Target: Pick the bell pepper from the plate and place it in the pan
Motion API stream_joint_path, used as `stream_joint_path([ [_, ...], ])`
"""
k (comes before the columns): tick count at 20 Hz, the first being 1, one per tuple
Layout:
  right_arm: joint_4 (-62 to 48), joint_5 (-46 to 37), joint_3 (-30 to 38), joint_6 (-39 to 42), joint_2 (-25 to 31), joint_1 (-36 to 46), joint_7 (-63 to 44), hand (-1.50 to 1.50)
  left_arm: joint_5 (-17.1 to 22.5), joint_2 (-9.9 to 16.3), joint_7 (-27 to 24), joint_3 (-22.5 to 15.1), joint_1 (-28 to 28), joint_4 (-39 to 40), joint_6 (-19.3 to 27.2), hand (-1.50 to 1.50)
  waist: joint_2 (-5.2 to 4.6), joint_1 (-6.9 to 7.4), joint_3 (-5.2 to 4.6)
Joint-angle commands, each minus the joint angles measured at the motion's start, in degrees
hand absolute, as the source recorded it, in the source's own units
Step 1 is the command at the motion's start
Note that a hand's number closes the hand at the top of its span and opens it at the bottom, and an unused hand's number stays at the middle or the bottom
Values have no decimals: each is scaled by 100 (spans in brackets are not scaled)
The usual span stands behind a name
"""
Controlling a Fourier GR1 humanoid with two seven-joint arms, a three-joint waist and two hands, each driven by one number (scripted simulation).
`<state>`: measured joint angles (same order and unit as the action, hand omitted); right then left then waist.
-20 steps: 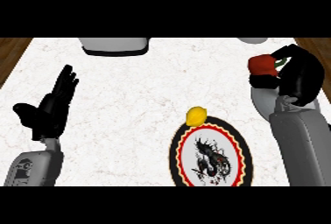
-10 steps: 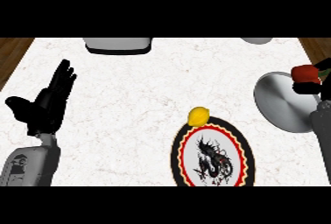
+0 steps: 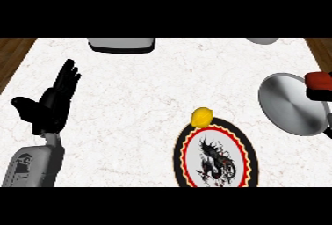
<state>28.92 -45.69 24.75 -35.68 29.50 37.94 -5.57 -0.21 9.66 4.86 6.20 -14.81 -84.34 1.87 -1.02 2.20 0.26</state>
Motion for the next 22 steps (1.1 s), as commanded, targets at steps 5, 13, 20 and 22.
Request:
stream_joint_path([
  [5, -955, 1293, 858, 1440, -71, 66, 1238, -150, 28, -45, -128, 20, -19, 116, -13, 0, -21, 14, 9],
  [13, -1029, 1770, 1356, 678, -258, 25, 2722, -150, -136, -177, -175, -201, 258, -119, 46, 0, 24, -11, 0],
  [20, -400, 2962, 2045, 1624, -316, -511, 3545, -150, -126, -64, 172, -29, 175, -183, 153, 0, 116, -239, -23],
  [22, -26, 3240, 2097, 2399, -450, -938, 3808, -150, -182, -36, -19, 67, 256, -36, 227, 0, 161, -382, -33],
])
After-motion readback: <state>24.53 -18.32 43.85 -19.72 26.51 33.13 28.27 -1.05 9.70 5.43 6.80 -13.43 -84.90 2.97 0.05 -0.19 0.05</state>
